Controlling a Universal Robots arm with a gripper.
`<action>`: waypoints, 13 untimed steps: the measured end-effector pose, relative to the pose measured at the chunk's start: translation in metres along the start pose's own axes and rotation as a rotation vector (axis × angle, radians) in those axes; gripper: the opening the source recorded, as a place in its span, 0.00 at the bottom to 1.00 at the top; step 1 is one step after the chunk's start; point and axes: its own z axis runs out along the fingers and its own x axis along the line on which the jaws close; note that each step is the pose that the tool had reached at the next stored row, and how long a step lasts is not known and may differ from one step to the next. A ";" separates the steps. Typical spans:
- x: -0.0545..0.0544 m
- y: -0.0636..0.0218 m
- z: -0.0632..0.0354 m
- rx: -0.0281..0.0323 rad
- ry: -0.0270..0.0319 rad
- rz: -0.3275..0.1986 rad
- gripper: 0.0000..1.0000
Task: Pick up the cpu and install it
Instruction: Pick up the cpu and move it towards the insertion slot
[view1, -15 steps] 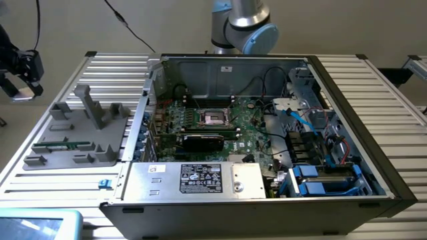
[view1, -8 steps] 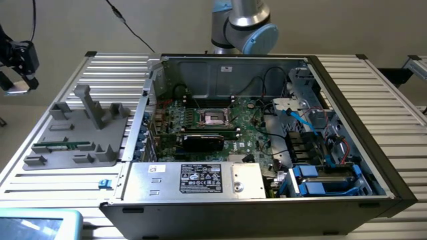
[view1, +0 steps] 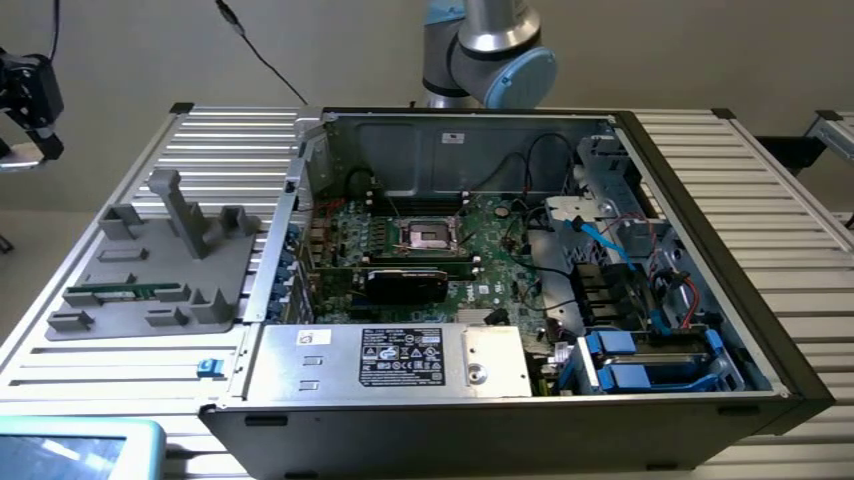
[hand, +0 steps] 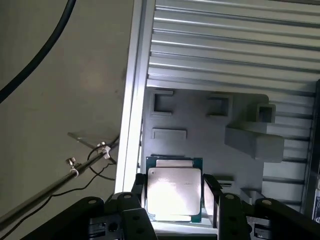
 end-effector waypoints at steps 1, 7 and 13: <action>0.000 0.0002 -0.0029 0.0008 0.0000 0.000 0.54; 0.000 0.0011 -0.0164 0.0034 0.0001 0.000 0.54; 0.000 0.0017 -0.0278 0.0066 0.0003 0.000 0.54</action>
